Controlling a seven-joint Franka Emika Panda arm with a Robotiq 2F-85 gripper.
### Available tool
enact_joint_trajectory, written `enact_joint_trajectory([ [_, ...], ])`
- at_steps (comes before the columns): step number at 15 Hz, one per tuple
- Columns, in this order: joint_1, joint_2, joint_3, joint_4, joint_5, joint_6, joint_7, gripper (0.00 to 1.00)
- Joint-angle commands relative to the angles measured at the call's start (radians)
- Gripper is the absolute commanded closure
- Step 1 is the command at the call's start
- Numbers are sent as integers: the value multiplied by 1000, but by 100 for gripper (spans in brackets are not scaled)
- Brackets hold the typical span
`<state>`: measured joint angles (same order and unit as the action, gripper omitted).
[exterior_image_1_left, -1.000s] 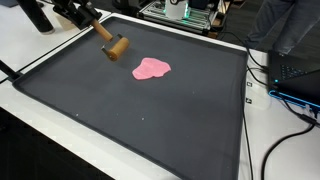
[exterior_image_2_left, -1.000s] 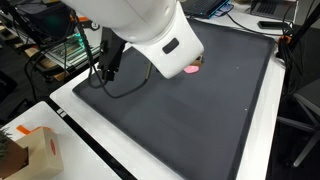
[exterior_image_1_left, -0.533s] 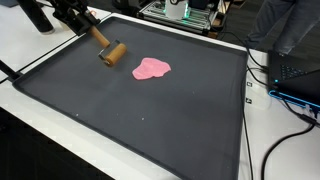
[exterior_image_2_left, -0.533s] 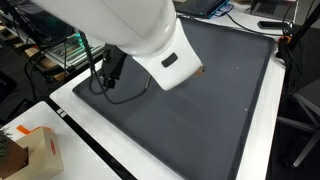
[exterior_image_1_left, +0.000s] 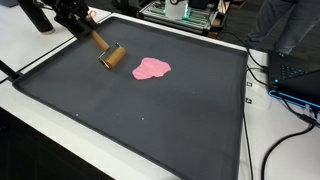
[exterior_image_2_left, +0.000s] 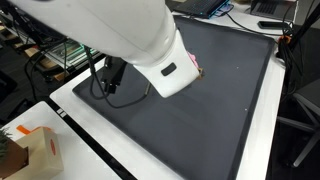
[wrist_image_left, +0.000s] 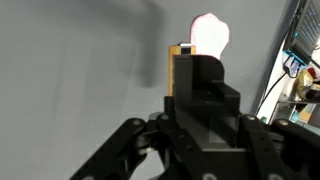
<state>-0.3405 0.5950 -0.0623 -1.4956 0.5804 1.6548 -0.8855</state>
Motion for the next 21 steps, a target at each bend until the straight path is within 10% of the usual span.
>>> enact_joint_trajectory([
  [1,-10,-5,9,-15,-13,22,10,77],
  [21,89,-84,48,-47,-196,67,33,77],
])
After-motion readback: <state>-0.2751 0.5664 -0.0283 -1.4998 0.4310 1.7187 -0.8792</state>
